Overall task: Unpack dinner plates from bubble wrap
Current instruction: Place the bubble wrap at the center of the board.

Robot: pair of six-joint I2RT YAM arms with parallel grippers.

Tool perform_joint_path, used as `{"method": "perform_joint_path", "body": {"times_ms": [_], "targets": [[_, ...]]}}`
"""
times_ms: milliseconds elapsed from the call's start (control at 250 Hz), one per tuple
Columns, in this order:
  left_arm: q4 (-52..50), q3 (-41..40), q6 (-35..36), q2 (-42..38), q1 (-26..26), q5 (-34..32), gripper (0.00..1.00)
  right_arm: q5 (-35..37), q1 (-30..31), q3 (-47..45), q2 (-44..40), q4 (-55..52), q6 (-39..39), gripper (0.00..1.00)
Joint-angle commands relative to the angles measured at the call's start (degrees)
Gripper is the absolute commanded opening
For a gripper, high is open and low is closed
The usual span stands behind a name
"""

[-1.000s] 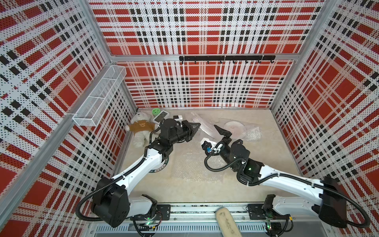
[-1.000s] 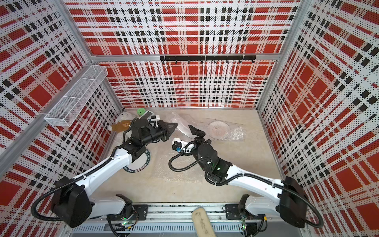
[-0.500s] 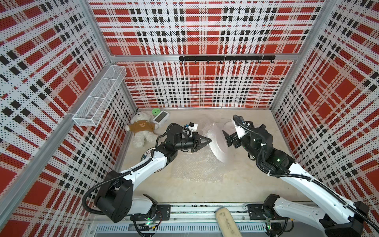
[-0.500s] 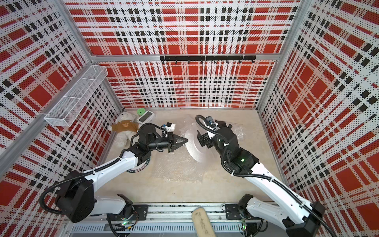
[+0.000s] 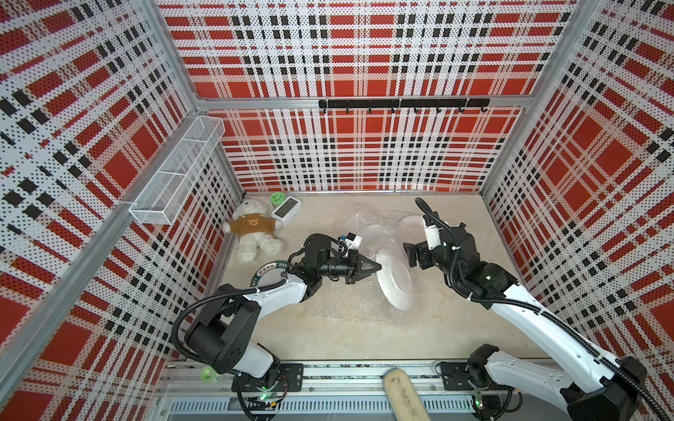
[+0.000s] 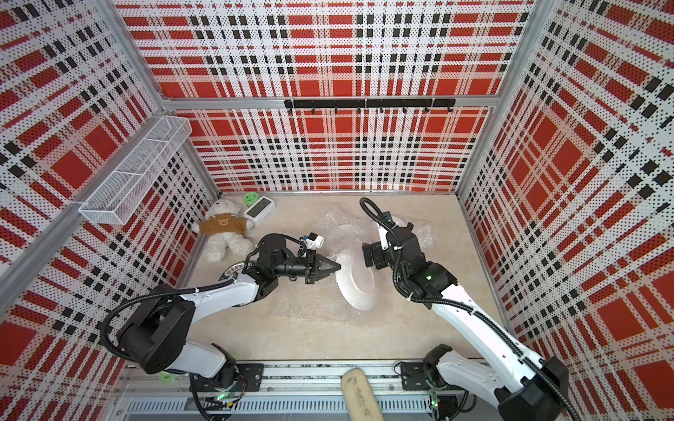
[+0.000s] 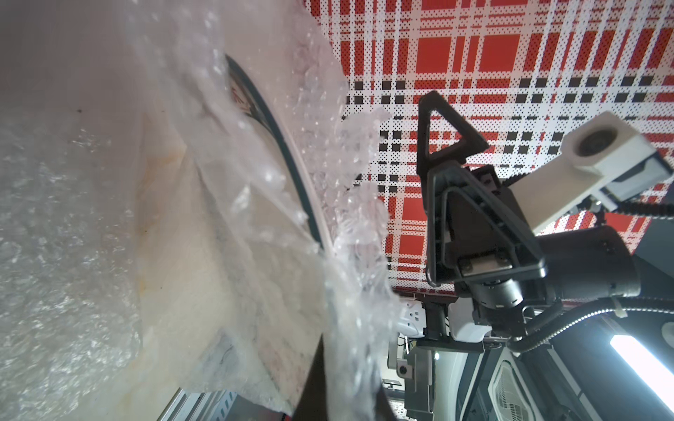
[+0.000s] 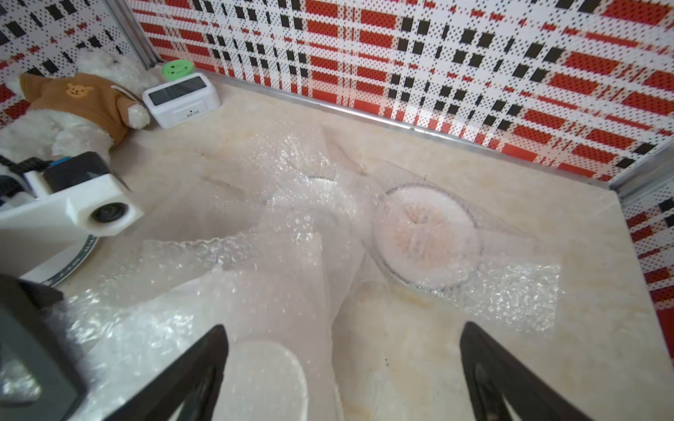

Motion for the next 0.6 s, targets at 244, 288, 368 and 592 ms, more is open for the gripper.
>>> {"method": "perform_joint_path", "body": {"times_ms": [244, 288, 368, 592], "targets": [[11.35, -3.92, -5.12, 4.59, 3.45, 3.22, 0.04, -5.6, -0.02, -1.99, 3.54, 2.17, 2.85, 1.0], [8.3, -3.97, -3.12, 4.3, 3.77, 2.96, 0.07, -6.07, 0.0, -2.47, 3.8, 2.69, 3.33, 1.0], [0.62, -4.17, 1.7, 3.42, 4.19, 1.79, 0.15, -6.62, -0.04, -3.34, 4.54, 2.94, 3.94, 1.0], [-8.17, -5.17, 7.8, 2.98, 6.8, 0.52, 0.36, -8.1, 0.01, -4.67, 6.66, 2.65, 4.96, 1.0]]}}
